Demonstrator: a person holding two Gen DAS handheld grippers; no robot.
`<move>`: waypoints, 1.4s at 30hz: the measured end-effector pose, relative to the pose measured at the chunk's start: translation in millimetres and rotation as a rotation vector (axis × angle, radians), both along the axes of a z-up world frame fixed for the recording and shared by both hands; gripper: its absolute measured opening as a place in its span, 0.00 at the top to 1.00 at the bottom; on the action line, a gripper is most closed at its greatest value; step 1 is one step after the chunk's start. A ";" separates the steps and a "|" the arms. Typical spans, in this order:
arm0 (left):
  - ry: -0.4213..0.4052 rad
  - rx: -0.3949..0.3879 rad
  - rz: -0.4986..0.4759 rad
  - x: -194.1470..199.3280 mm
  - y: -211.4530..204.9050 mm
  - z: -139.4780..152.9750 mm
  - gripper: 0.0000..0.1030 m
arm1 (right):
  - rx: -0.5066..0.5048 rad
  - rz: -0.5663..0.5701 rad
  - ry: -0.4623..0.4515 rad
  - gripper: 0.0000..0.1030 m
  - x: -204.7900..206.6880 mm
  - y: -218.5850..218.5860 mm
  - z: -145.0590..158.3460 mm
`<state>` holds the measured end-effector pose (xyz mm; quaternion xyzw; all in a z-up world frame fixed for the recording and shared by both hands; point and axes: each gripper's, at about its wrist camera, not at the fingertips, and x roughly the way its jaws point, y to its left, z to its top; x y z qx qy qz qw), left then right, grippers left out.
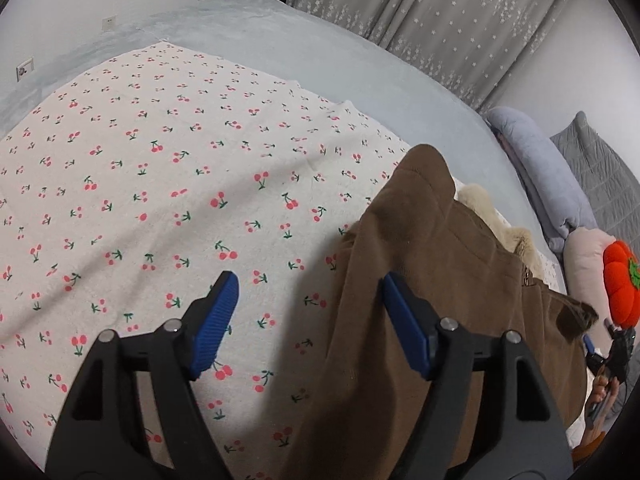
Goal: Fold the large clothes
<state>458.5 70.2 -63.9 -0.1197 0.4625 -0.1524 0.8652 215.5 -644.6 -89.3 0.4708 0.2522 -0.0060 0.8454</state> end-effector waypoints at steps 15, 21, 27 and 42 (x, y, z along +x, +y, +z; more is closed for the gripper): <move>0.066 -0.030 -0.056 44.8 -64.5 6.2 0.92 | -0.466 0.071 0.322 0.85 83.9 40.1 -2.5; -0.248 -0.180 -0.002 18.3 -47.3 63.4 0.92 | -0.550 -0.063 0.117 0.88 76.4 44.8 36.0; -0.190 -0.035 0.090 52.4 -58.2 -0.1 0.90 | -0.605 -0.103 0.267 0.88 129.4 44.4 -15.6; -0.067 -0.012 0.114 48.7 -49.8 -14.9 0.43 | -0.472 -0.066 0.265 0.63 106.3 33.2 -35.0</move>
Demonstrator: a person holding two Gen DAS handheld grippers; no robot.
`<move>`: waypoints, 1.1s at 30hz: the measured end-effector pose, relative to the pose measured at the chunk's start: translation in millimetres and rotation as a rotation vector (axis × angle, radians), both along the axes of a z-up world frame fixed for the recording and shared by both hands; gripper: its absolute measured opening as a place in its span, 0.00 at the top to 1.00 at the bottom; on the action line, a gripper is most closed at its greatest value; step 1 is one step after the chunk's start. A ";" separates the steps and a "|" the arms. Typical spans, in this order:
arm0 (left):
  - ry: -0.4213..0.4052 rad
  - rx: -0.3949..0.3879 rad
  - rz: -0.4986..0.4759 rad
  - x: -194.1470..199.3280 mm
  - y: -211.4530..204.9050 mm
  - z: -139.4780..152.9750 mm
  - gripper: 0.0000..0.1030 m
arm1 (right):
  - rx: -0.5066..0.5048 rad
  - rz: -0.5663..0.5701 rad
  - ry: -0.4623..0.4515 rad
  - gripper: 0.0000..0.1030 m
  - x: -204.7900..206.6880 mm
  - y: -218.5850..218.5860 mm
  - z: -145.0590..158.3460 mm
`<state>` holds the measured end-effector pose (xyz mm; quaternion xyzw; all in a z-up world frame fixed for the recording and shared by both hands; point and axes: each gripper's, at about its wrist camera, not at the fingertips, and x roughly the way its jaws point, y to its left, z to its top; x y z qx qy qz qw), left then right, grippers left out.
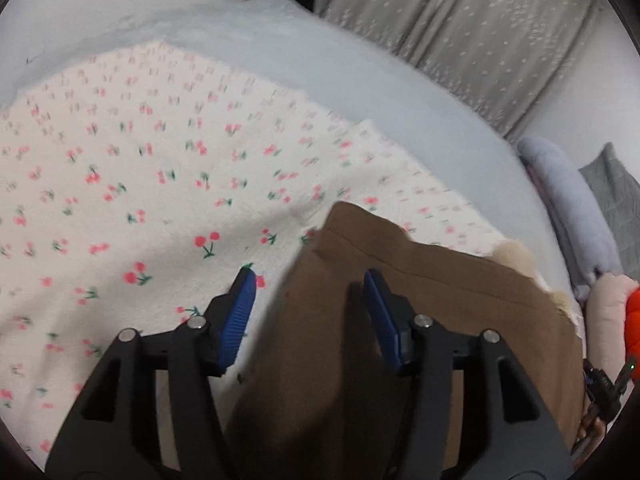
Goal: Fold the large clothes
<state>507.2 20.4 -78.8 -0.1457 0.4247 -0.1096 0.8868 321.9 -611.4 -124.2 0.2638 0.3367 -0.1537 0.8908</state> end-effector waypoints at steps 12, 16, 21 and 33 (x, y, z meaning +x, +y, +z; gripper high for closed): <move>-0.166 0.159 -0.323 -173.6 -84.1 60.9 0.19 | -0.221 0.256 0.004 0.34 -90.2 163.3 41.1; -0.059 0.234 -0.386 -197.2 -101.5 17.3 0.18 | -0.163 0.248 0.126 0.34 -106.2 174.3 10.4; 0.057 0.170 -0.273 -206.8 -55.4 5.0 0.18 | 0.027 0.132 0.140 0.39 -149.1 132.8 -7.2; 0.193 -0.024 0.015 -248.2 21.3 26.3 0.07 | -0.066 0.110 0.129 0.25 -179.1 188.0 35.4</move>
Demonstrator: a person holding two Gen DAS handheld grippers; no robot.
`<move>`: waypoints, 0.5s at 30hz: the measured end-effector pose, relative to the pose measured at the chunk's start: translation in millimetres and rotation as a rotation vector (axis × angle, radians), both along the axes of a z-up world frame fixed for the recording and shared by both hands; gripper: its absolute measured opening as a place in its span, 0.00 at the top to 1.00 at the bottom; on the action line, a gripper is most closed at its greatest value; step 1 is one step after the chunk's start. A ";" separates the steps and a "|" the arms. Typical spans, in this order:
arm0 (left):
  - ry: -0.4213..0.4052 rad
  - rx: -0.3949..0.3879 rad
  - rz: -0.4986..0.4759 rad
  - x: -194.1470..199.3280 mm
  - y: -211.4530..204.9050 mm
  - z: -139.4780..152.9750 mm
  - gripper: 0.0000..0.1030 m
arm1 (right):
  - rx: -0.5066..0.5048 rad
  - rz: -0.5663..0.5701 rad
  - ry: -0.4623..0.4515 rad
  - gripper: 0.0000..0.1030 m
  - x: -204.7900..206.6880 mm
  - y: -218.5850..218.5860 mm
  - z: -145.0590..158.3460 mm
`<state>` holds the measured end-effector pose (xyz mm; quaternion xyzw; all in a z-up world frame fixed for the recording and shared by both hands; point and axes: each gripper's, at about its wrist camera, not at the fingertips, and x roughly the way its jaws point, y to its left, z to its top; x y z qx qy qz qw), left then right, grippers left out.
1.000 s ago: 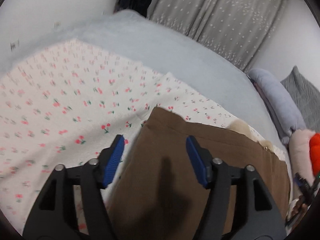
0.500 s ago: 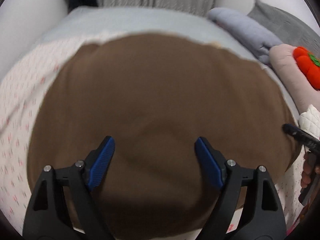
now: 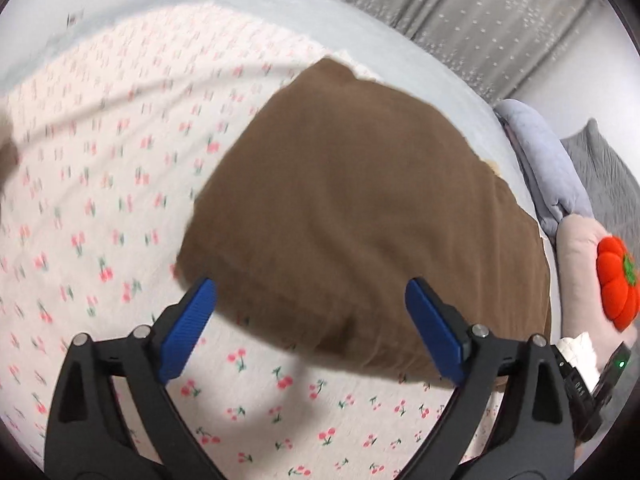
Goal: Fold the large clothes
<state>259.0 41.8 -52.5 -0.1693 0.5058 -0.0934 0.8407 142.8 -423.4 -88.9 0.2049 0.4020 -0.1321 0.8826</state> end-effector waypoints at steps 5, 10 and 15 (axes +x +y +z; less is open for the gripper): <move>0.243 -0.245 0.042 3.1 3.5 -49.7 0.07 | 0.108 -0.018 -0.008 0.24 6.4 0.6 -4.7; 0.240 -0.355 0.083 0.2 -4.7 -64.8 0.03 | 0.100 -0.013 -0.013 0.23 12.7 8.6 -4.7; 0.156 -0.435 0.126 10.8 -3.6 -70.4 0.01 | -0.012 0.001 0.023 0.22 16.5 21.0 -6.2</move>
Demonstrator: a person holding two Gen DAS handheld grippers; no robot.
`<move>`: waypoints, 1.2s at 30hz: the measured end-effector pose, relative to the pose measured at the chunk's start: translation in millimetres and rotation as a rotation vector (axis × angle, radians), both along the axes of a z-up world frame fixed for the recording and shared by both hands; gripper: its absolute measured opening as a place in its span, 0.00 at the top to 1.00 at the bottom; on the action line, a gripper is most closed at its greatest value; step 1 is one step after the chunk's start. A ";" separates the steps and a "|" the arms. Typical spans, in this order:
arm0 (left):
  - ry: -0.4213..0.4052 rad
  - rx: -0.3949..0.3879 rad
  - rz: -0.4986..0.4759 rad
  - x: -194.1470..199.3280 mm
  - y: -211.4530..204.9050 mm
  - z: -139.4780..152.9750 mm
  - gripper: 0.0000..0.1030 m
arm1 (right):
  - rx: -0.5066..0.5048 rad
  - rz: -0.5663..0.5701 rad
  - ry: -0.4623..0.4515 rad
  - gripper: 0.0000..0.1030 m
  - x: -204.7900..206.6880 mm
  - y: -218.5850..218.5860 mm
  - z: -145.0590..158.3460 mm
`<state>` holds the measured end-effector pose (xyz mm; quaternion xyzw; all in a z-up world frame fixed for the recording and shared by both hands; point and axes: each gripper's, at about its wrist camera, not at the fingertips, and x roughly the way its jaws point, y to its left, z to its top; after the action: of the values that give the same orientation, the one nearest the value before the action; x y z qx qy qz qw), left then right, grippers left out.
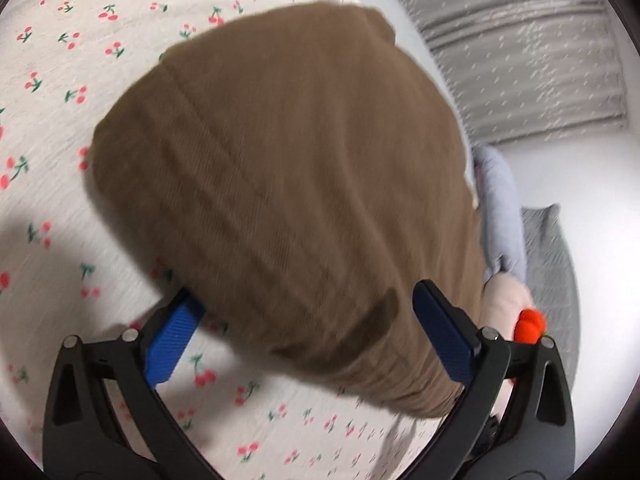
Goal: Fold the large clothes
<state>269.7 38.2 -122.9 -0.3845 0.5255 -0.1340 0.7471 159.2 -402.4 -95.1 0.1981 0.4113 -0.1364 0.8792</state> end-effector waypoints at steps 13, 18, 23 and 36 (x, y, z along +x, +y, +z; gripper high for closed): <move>-0.074 -0.222 0.107 18.9 18.1 -13.1 0.04 | -0.015 0.024 0.004 0.22 13.1 8.0 -7.9; -0.122 -0.240 0.116 24.9 18.7 -16.0 0.05 | -0.021 0.034 -0.007 0.22 15.7 11.6 -7.8; -0.154 -0.126 0.141 23.0 15.8 -16.9 0.40 | -0.030 0.051 -0.062 0.22 14.0 19.2 -0.8; -0.170 -0.118 0.170 31.5 12.7 -20.3 0.32 | -0.088 0.182 -0.149 0.22 19.9 59.0 9.8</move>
<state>301.3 50.9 -143.2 -0.4583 0.4169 -0.1330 0.7736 179.1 -343.4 -85.2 0.1310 0.3547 -0.0590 0.9239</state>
